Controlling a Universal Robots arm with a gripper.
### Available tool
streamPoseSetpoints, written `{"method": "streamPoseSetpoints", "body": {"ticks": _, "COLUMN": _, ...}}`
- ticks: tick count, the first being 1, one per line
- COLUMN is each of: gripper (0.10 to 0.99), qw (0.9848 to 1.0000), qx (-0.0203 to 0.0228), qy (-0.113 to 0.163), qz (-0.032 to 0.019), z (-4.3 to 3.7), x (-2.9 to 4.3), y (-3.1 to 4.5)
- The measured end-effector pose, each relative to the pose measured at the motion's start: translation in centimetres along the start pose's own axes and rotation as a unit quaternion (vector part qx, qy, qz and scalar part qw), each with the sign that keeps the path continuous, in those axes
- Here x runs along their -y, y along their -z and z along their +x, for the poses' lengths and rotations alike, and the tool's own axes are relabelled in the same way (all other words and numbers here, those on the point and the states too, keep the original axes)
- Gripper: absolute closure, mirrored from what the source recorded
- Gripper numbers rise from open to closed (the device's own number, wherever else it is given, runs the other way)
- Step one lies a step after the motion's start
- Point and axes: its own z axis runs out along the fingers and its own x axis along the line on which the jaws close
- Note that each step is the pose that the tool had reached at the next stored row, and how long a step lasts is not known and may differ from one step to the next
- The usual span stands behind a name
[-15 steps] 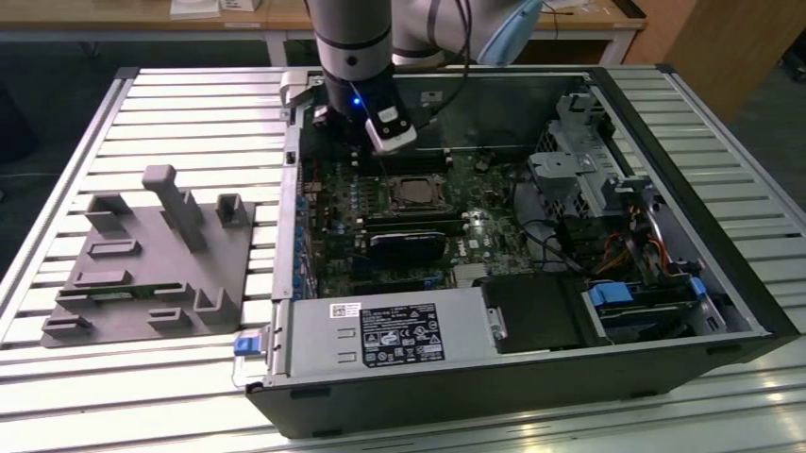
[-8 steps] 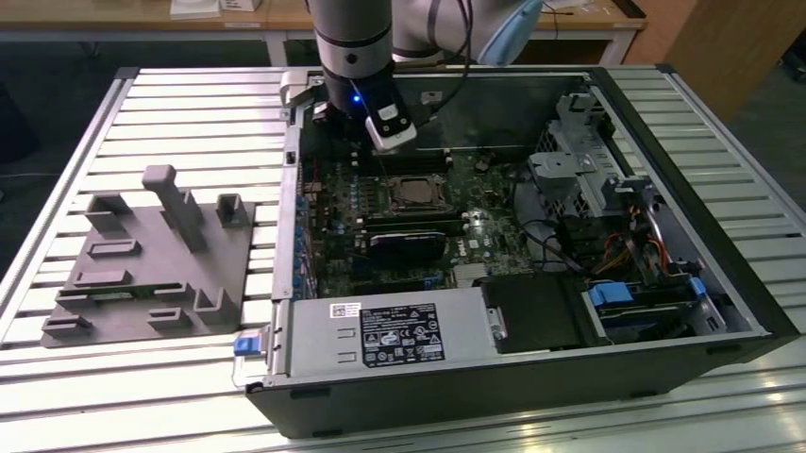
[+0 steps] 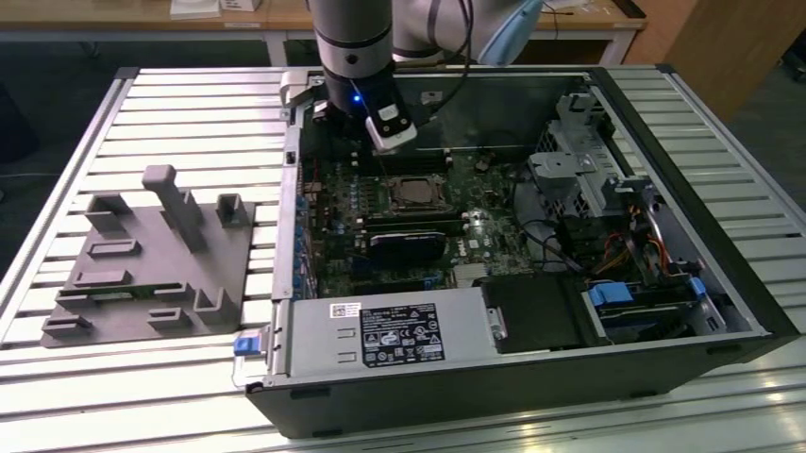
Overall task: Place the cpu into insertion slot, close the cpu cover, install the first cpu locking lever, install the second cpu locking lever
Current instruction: 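Install the first cpu locking lever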
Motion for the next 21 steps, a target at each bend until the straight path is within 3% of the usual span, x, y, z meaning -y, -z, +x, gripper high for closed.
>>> {"method": "streamPoseSetpoints", "body": {"ticks": 12, "gripper": 0.98, "qw": 1.0, "qx": 0.0003, "qy": 0.0, "qz": 0.0022, "z": -2.1, "x": -0.24, "y": -0.14}}
{"method": "streamPoseSetpoints", "body": {"ticks": 21, "gripper": 0.98, "qw": 1.0, "qx": 0.0006, "qy": 0.0, "qz": 0.0056, "z": -3.25, "x": -0.38, "y": -0.21}}
